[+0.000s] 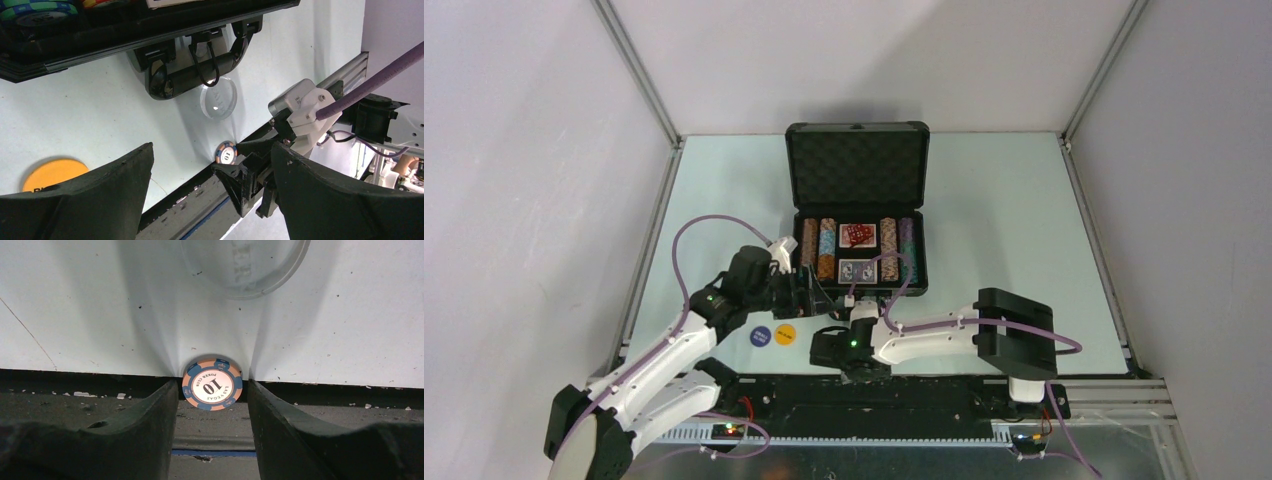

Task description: Pack up texas hold em set

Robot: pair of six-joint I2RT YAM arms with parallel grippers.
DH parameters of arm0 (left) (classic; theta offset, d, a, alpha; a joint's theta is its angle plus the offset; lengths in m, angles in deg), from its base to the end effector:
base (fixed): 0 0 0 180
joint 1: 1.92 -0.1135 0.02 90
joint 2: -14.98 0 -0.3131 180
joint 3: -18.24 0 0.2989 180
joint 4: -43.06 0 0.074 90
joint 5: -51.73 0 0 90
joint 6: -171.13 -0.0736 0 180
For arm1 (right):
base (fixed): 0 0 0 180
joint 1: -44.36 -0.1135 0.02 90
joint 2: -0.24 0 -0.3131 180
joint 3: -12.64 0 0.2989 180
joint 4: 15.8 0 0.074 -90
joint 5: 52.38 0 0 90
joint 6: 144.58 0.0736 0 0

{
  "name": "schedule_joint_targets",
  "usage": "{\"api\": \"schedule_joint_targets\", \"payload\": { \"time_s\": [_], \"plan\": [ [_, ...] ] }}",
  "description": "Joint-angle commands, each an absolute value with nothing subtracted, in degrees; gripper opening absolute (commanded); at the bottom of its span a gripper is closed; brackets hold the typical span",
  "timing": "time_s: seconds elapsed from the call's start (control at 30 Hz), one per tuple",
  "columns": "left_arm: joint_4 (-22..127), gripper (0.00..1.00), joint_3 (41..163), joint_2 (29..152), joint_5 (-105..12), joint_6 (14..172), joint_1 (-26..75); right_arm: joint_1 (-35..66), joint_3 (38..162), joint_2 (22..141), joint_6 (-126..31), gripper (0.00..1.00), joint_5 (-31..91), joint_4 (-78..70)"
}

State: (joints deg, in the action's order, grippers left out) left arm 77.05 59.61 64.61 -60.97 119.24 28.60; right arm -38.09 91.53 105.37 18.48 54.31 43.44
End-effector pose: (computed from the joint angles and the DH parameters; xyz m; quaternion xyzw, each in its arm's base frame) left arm 0.1734 -0.1352 0.2137 0.0201 0.8999 -0.3723 0.2263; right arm 0.0710 0.3751 0.1395 -0.0752 0.9858 0.0074 0.1500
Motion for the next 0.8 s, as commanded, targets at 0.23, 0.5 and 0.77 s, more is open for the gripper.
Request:
{"api": "schedule_joint_targets", "payload": {
  "time_s": [0.23, 0.5, 0.77],
  "plan": [
    [76.65, 0.91, 60.01, 64.59, -61.58, 118.93, 28.81, -38.78, 91.41, 106.69, 19.66, 0.47, 54.76, 43.54],
    [76.70, 0.91, 60.23, 64.65, -61.63, 118.84, 28.84, -39.12, 91.45, 105.35, 19.49, 0.39, 56.43, 43.93],
    [76.74, 0.91, 61.31, 63.54, -62.29, 119.68, 28.84, -39.57, 91.46, 98.02, 16.83, 0.38, 61.92, 44.19]
  ]
}}
